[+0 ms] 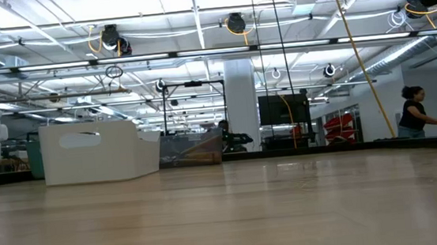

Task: Sort silverware by color (type)
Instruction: Put the blue spoon into the green bin

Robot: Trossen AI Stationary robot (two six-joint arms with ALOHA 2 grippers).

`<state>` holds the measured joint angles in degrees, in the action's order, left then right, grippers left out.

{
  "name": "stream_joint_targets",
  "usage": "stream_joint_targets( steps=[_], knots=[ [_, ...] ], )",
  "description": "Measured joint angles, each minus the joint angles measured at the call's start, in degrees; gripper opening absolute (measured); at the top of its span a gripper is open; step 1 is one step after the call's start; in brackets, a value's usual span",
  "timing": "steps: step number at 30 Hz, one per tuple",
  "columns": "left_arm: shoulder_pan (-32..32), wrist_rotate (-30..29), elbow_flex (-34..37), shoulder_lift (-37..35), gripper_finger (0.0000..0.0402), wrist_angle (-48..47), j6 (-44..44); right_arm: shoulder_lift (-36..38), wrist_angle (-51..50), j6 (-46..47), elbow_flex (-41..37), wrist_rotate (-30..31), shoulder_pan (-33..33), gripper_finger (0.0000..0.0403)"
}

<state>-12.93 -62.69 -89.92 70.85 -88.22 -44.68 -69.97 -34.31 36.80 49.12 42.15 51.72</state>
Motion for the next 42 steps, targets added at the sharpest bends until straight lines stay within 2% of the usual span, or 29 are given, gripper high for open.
stream_joint_targets(
  steps=[9,18,22,27,32,39,42],
  knots=[
    [6.39,1.66,17.03,-13.09,0.0005,14.02,1.34,0.0,0.79,-2.9,0.0,3.26,-1.14,0.0004],
    [16.93,4.68,27.47,-17.88,0.0005,24.34,7.12,-0.11,2.59,-4.93,0.0,3.28,-2.79,0.0004],
    [23.81,10.07,30.57,-18.09,0.0005,30.52,12.94,-0.2,3.15,-4.71,0.0,3.28,-2.9,0.0004],
    [33.47,20.4,36.14,-18.07,0.0005,41.81,22.04,-1.29,4.22,-4.53,0.0,2.8,-2.9,0.0004],
    [41.63,28.16,40.66,-18.05,0.0005,50.1,28.29,-2.69,4.36,-4.51,0.0,2.73,-2.87,0.0004],
    [50.95,32.29,43.99,-18.07,0.0005,53.48,33.83,-4.73,4.42,-6.88,0.0,3.7,-3.23,0.0004],
    [54.17,36.39,45.67,-18.03,0.0005,54.99,35.24,-5.02,4.33,-9.81,-0.01,6.16,-3.77,0.0004]
  ],
)
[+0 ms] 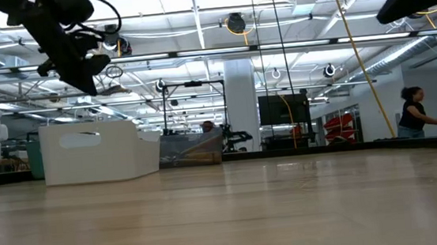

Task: Sort silverware by color (type)
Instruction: Put the blue spoon into the green bin

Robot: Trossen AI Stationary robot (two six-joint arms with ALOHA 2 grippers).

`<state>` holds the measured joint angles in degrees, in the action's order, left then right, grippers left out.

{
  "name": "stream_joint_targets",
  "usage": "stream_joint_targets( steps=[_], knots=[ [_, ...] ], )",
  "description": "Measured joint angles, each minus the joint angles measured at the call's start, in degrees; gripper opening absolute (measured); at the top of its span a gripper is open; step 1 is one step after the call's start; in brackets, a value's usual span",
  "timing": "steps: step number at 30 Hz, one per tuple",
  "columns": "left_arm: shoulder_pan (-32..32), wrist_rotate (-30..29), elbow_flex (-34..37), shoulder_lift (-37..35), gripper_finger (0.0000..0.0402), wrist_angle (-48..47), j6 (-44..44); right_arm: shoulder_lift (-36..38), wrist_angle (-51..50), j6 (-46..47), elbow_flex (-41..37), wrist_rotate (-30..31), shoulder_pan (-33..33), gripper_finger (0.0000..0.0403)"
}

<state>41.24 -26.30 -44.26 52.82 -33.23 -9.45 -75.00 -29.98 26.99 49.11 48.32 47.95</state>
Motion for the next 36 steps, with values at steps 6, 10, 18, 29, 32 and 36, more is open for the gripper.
stream_joint_targets(
  steps=[6,10,18,29,32,36],
  knots=[
    [4.87,2.74,2.66,1.4,0.0005,1.08,2.07,0.08,0.34,-9.4,0.01,3.45,-2.82,0.0004],
    [6.69,3.43,4.3,3.43,0.0005,0.98,1.78,0.08,0.66,-15.13,0.01,4.14,-5.6,0.0004],
    [7.6,3.6,4.86,10.16,0.0005,0.7,2.92,0.08,0.64,-23.34,0.01,4.04,-10.77,0.0004],
    [8.79,3.49,4.88,18.76,0.0005,2.27,3.39,0.08,0.61,-26.39,-0.01,3.56,-13.51,0.0004],
    [9.21,3.39,4.88,19.78,0.0005,3.04,4.46,0.08,0.62,-26.43,-0.01,1.32,-13.75,0.0004],
    [9.63,3.34,4.88,20.57,0.0005,3.54,5.48,0.08,0.61,-26.24,-0.01,-0.38,-13.92,0.0004]
  ],
)
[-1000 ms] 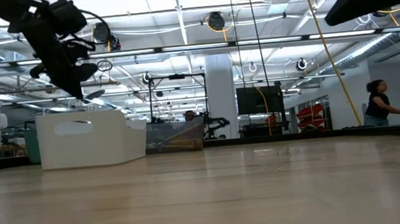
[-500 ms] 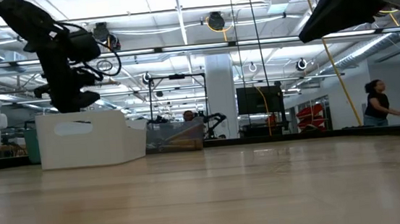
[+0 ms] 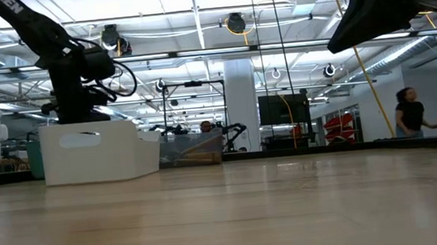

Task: Sort silverware by color (type)
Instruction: Put the blue spoon into the green bin, then return To Home Position

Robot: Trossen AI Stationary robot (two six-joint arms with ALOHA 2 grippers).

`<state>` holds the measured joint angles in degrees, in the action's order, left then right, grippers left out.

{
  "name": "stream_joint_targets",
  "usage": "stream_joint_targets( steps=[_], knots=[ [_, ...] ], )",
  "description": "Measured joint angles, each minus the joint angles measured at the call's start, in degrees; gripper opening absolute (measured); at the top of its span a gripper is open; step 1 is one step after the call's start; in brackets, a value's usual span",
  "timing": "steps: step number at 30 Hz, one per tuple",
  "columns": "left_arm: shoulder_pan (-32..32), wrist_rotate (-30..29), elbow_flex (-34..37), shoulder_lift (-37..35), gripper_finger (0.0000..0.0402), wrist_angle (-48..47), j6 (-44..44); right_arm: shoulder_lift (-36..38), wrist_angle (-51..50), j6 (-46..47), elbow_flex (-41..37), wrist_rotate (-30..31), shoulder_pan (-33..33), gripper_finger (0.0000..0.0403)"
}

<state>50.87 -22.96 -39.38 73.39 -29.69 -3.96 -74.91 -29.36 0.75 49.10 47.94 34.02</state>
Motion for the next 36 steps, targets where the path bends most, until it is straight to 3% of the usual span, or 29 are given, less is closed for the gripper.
stream_joint_targets(
  steps=[13,26,36],
  knots=[
    [0.0,-0.06,0.0,0.48,0.004,0.46,1.87,0.0,0.24,0.02,0.0,-0.08,0.02,0.0004],
    [-0.48,-0.11,0.0,0.4,0.0044,0.26,-0.41,0.0,0.34,0.04,0.0,-0.1,0.02,0.0004],
    [-7.16,0.26,-0.14,-5.38,0.0044,0.23,-2.35,0.0,1.25,0.5,0.0,-0.21,0.02,0.0004]
  ],
)
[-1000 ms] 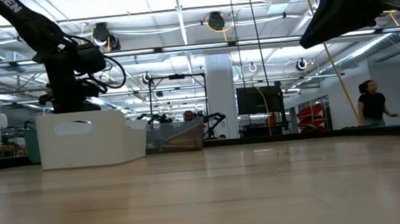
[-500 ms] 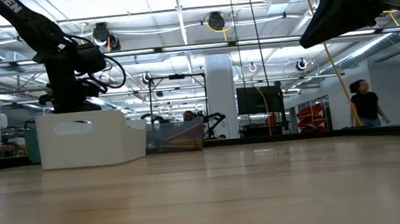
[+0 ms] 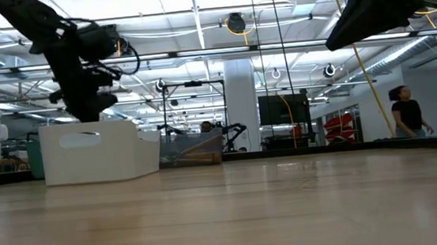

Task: Sort silverware by color (type)
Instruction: Return To Home Position

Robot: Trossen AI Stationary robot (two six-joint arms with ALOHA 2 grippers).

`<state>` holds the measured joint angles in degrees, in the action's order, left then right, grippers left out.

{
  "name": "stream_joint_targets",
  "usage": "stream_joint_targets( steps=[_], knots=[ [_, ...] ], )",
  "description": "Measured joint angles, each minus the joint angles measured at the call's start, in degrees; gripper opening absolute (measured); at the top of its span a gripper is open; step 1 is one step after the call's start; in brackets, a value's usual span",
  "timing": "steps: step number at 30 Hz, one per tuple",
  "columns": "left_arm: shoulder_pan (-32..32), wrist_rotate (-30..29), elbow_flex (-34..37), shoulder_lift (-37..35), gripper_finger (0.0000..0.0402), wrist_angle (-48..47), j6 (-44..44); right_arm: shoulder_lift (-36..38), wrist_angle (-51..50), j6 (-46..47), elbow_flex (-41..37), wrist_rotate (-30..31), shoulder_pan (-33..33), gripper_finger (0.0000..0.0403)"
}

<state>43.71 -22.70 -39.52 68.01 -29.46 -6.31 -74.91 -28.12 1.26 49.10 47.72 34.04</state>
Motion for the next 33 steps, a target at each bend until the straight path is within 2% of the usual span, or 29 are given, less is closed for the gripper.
stream_joint_targets(
  steps=[6,10,12,17,21,25,31,33],
  knots=[
    [-7.65,0.12,-0.01,-6.0,0.0043,1.96,-1.24,0.1,0.71,0.0,-0.02,0.0,-0.41,0.0004],
    [-14.93,0.2,-0.01,-9.29,0.0018,3.88,-1.09,1.31,0.87,0.6,-0.02,-0.04,-1.67,0.0004],
    [-18.41,0.22,-0.01,-10.82,0.0006,4.26,-1.15,2.42,0.93,-0.11,-0.02,-1.64,-2.33,0.0004],
    [-26.47,0.2,-0.01,-12.95,0.0002,6.25,-1.1,5.7,1.17,-3.08,-0.02,-7.04,-4.31,0.0002],
    [-32.13,-0.16,-0.01,-13.11,0.0002,7.51,0.18,8.51,1.53,-4.37,-0.23,-8.16,-5.12,0.0001],
    [-36.89,-0.92,-0.01,-13.11,0.0001,9.03,0.33,14.02,7.87,-6.76,-4.45,-11.97,-5.09,0.0001],
    [-43.93,-3.26,-0.01,-13.09,0.0001,11.66,2.37,23.83,14.41,-7.8,-12.61,-12.96,-5.11,0.0001],
    [-45.91,-4.49,-0.01,-13.09,0.0001,11.74,2.43,26.58,16.84,-8.8,-15.1,-16.19,-5.09,0.0001]
  ],
)
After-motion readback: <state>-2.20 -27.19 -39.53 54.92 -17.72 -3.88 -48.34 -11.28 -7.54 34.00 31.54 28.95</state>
